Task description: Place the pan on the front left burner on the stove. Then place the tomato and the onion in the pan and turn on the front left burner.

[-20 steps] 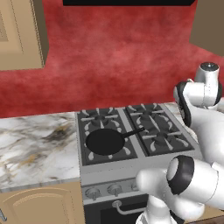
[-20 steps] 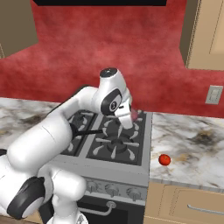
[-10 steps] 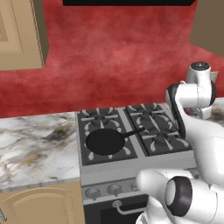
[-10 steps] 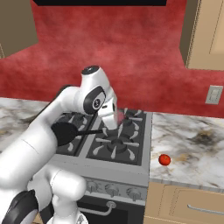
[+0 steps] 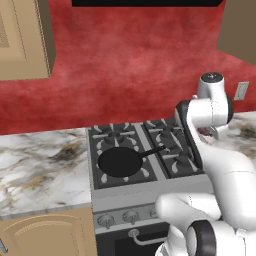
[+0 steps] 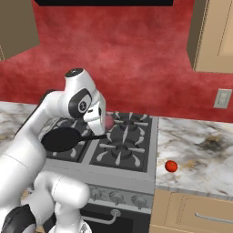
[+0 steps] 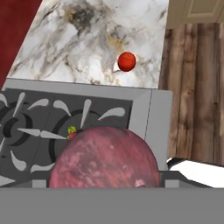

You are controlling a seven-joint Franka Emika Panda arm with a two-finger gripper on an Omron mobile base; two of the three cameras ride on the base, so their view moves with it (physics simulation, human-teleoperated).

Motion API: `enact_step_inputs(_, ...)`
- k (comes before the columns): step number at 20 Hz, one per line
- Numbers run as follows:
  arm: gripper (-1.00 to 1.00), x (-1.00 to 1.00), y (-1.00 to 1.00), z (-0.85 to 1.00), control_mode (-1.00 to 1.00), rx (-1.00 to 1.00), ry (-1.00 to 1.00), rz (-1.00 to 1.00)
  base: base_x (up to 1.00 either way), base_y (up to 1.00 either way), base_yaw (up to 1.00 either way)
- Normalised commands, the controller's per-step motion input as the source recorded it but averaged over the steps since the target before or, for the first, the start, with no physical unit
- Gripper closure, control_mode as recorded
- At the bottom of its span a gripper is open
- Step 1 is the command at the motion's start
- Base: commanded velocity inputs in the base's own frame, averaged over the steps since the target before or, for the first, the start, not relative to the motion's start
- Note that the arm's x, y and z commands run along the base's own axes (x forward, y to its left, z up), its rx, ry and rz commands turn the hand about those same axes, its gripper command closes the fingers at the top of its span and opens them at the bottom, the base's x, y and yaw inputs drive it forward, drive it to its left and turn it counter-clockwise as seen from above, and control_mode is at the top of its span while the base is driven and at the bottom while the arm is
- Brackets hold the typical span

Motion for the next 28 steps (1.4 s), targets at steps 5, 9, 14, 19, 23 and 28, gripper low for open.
enact_step_inputs(5, 1.00, 0.00, 0.53, 0.00, -1.00, 0.00, 0.00, 0.00, 0.00, 0.00, 0.00)
enact_step_inputs(9, 1.00, 0.00, 0.48, 0.00, -1.00, -0.01, 0.00, 0.01, 0.00, 0.00, 0.00)
enact_step_inputs(14, 1.00, -0.02, 0.39, -0.03, -1.00, -0.02, 0.00, 0.11, 0.00, 0.00, 0.00)
enact_step_inputs(19, 1.00, -0.05, 0.34, -0.08, -1.00, -0.02, 0.00, 0.18, 0.00, 0.00, 0.00)
enact_step_inputs(23, 1.00, -0.03, 0.30, -0.13, -1.00, -0.01, 0.00, 0.20, 0.00, 0.00, 0.00)
enact_step_inputs(28, 1.00, 0.00, 0.33, -0.17, -1.00, 0.00, 0.00, 0.22, 0.00, 0.00, 0.00)
